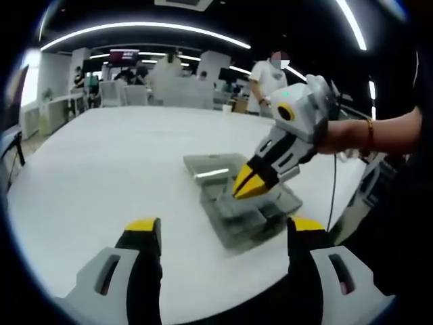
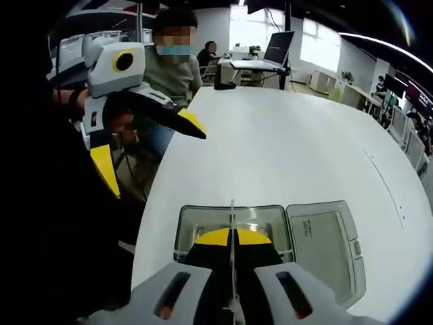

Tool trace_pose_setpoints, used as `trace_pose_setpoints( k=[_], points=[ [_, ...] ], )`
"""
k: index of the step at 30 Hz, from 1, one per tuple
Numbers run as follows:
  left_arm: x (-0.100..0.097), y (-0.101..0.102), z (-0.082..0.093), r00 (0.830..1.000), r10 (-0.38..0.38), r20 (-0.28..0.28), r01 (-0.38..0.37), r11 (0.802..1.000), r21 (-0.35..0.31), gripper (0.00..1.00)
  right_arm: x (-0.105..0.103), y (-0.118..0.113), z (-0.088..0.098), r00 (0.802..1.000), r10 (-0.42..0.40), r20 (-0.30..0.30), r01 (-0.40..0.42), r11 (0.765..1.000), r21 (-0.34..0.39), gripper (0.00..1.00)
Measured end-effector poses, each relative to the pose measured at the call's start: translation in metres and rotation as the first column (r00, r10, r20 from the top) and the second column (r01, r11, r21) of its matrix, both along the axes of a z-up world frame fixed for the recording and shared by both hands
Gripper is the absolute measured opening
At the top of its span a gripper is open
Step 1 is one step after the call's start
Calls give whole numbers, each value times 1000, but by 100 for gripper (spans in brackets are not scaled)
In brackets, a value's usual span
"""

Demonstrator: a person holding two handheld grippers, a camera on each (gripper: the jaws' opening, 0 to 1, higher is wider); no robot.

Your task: Insert the divider into the dual guide fixture by aligning both edges with the guide slots and pushing it downward to the bottom, including one-sided entry, uneven engagement, binding, and posture correction.

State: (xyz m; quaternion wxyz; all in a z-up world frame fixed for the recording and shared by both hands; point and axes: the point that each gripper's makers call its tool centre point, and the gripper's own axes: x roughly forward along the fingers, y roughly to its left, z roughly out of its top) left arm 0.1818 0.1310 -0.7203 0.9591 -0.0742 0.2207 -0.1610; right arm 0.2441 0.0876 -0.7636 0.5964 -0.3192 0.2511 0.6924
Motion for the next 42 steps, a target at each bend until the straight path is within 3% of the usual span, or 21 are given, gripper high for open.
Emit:
trace_pose_setpoints(
  k=[16,34,42],
  points=[
    [-12,11,-2,1000,-18,12,18,1000,-23,74,0,-1,-15,998,-16,54,23,992,-128,0],
    [-2,45,-1,999,-26,39,27,999,-44,74,0,-1,-19,999,-16,41,25,968,-251,0],
    [1,55,-2,998,-47,48,49,997,-57,74,-1,-1,-20,999,-31,43,42,962,-271,0]
  ],
)
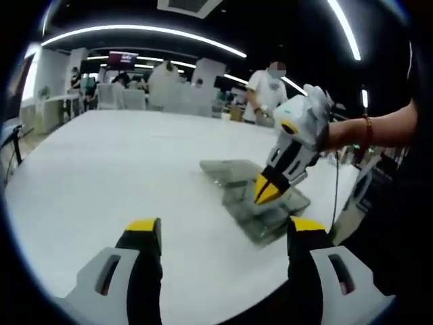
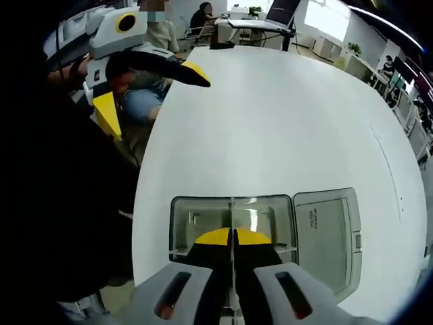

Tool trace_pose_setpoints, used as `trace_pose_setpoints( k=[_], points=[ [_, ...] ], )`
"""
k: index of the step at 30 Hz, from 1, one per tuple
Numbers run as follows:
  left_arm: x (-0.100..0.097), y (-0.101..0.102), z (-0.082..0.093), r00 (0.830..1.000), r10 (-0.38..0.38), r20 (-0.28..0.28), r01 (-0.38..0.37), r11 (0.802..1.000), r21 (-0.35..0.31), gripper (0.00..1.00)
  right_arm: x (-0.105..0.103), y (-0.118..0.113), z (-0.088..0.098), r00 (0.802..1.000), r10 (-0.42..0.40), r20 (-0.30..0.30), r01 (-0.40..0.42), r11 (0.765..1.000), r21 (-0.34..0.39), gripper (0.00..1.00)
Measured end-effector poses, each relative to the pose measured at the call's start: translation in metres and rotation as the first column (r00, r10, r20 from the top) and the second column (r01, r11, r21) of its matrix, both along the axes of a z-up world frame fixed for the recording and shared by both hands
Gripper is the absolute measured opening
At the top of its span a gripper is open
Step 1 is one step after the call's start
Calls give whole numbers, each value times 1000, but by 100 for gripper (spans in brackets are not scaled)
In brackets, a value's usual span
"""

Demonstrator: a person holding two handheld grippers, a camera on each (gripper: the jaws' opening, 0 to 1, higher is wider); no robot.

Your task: Insert the divider into the dual guide fixture by aligning both edges with the guide slots and pushing it downward to the bottom, including one-sided entry, uneven engagement, binding, and posture correction.

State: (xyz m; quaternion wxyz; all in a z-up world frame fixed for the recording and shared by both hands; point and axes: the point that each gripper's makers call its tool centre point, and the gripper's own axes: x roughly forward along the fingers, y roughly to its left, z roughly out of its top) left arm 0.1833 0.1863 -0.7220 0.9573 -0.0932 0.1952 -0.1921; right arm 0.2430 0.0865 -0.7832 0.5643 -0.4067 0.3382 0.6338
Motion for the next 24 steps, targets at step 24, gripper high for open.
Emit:
trace_pose_setpoints(
  k=[24],
  points=[
    [9,-4,-8,966,-258,-25,259,966,13,74,4,2,3,947,-318,37,315,946,79,6]
  ],
)
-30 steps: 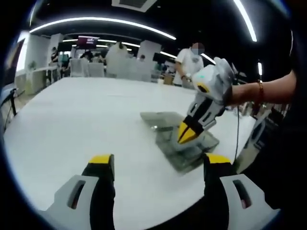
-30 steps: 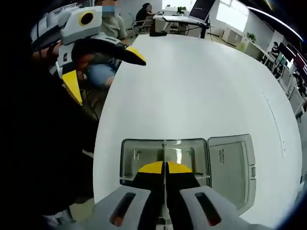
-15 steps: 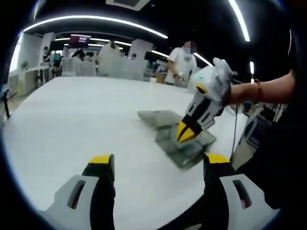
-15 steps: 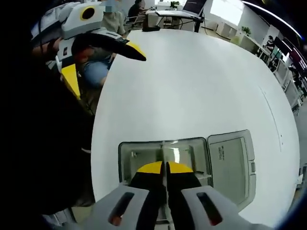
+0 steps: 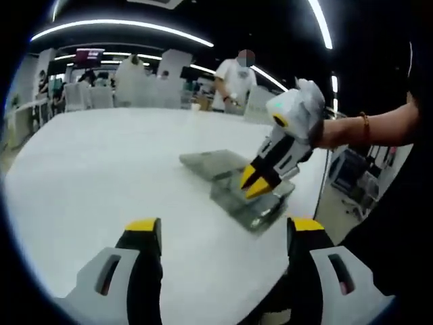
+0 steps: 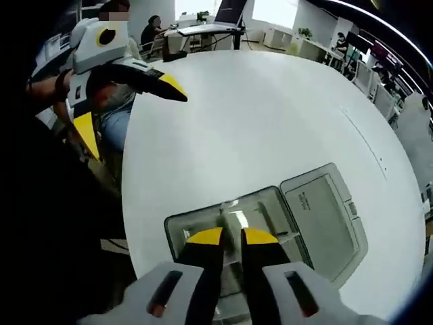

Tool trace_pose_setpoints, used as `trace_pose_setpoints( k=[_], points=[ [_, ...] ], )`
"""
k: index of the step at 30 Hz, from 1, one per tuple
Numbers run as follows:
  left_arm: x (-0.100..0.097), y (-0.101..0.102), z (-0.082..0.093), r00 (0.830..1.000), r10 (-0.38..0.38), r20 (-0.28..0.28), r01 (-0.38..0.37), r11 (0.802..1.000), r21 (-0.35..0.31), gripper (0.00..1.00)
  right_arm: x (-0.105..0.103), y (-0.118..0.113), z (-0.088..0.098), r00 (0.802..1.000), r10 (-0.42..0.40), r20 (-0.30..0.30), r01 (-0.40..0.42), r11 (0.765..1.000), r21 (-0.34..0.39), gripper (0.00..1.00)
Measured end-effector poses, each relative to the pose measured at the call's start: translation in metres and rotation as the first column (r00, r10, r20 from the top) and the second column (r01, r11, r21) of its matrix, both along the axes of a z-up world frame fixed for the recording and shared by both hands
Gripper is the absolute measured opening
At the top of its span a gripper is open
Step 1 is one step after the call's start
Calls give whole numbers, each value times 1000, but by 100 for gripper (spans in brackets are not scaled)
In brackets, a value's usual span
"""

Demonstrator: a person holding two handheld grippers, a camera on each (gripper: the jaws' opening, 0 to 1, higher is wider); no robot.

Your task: Insert the divider into the dual guide fixture by aligning both edges with the guide slots and pushing it downward to the bottom, including one-sided entry, uneven engagement, binding, and posture correction.

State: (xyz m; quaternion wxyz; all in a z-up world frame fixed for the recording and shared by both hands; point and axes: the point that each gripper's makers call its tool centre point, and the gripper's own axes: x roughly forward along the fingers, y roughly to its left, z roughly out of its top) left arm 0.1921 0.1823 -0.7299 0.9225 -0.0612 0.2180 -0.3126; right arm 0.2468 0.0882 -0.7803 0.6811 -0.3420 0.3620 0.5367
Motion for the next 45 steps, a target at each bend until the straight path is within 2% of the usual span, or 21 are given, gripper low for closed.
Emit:
trace_pose_setpoints(
  k=[4,6,9,11,14,16,19,22,25,29,32,33,34,39,45],
  points=[
    [1,-14,0,999,-40,5,40,999,16,74,2,-3,10,998,-61,3,61,996,70,10],
    [0,-21,0,999,-41,-3,41,999,28,74,2,-7,11,998,-58,7,57,995,87,13],
    [-2,-33,5,1000,-26,-3,26,999,33,74,3,-12,14,999,-47,19,44,992,119,17],
    [-2,-40,9,1000,-10,12,10,999,38,75,4,-17,20,998,-54,18,51,987,154,20],
    [-2,-55,10,999,35,-8,-35,999,41,75,3,-27,29,999,-46,15,42,981,189,23],
    [-3,-61,13,999,54,1,-54,998,39,75,5,-32,36,998,-46,33,37,975,221,24],
    [-7,-75,12,998,67,-6,-66,997,34,75,9,-45,42,997,-81,18,72,954,291,28],
    [-9,-83,13,997,71,-9,-70,996,51,75,7,-61,46,996,-87,29,74,947,311,31],
    [-8,-91,18,997,82,0,-82,996,44,75,5,-76,57,991,-132,10,118,917,381,32],
    [-6,-95,19,995,97,7,-97,994,58,76,2,-97,64,985,-172,16,150,899,411,39],
    [-7,-98,20,994,108,14,-109,993,53,76,0,-109,74,977,-210,28,170,856,489,43],
    [-8,-99,22,994,110,17,-111,993,49,77,-2,-115,77,972,-234,12,196,837,512,45],
    [-9,-101,24,993,113,17,-114,992,49,77,-3,-120,78,970,-245,10,205,832,516,49],
    [-16,-108,40,992,102,73,-107,992,73,83,-17,-141,76,964,-263,31,209,828,521,61],
    [-22,-92,37,988,139,66,-143,988,64,92,-35,-152,75,967,-254,23,205,827,523,69]
  ],
)
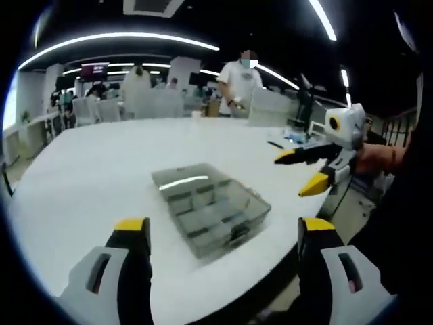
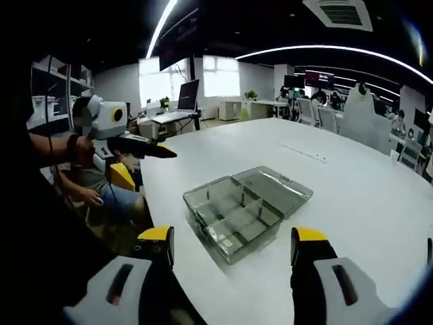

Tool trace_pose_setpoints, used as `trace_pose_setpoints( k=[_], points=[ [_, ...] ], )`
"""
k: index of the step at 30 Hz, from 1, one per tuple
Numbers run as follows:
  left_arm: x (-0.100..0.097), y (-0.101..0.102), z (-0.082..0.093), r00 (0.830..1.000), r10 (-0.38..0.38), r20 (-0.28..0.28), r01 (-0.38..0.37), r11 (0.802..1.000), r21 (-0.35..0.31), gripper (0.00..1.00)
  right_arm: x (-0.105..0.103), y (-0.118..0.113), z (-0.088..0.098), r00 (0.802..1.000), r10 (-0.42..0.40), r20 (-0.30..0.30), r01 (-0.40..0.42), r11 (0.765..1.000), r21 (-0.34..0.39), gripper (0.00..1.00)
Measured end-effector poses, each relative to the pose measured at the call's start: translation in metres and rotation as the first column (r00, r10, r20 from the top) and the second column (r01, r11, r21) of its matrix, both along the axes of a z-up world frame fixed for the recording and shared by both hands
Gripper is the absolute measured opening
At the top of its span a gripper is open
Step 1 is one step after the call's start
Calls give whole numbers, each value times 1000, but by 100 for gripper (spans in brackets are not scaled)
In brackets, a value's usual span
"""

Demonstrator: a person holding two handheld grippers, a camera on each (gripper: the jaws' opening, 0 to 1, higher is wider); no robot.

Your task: Insert the divider into the dual guide fixture by aligning both edges with the guide slots and pushing it downward to the bottom, including one-sided entry, uneven engagement, binding, and posture correction.

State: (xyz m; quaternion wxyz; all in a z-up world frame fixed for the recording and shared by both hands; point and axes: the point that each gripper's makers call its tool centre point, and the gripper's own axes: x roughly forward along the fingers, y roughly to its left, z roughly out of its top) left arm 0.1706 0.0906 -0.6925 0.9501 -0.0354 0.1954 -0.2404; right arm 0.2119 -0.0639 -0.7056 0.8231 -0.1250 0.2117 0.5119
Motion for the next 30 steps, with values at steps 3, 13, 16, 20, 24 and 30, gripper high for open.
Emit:
trace_pose_setpoints(
  k=[3,13,16,20,24,30],
  points=[
    [-4,4,5,1000,8,21,-8,1000,-2,97,-6,-4,2,1000,2,7,-2,1000,-5,72],
    [-10,2,4,997,58,49,-59,998,7,99,-15,-13,6,999,44,24,-44,999,0,85],
    [-16,1,-1,996,70,52,-70,997,6,99,-19,-17,2,998,65,23,-65,998,-13,85],
    [-21,0,-3,996,72,46,-72,997,-2,99,-20,-23,0,998,65,18,-65,997,-34,85],
    [-23,-1,-3,997,69,46,-69,998,4,99,-20,-25,3,998,52,22,-51,999,-18,86],
    [-26,2,0,996,71,50,-72,997,18,99,-26,-24,-2,997,77,13,-77,997,-29,86]
  ],
)
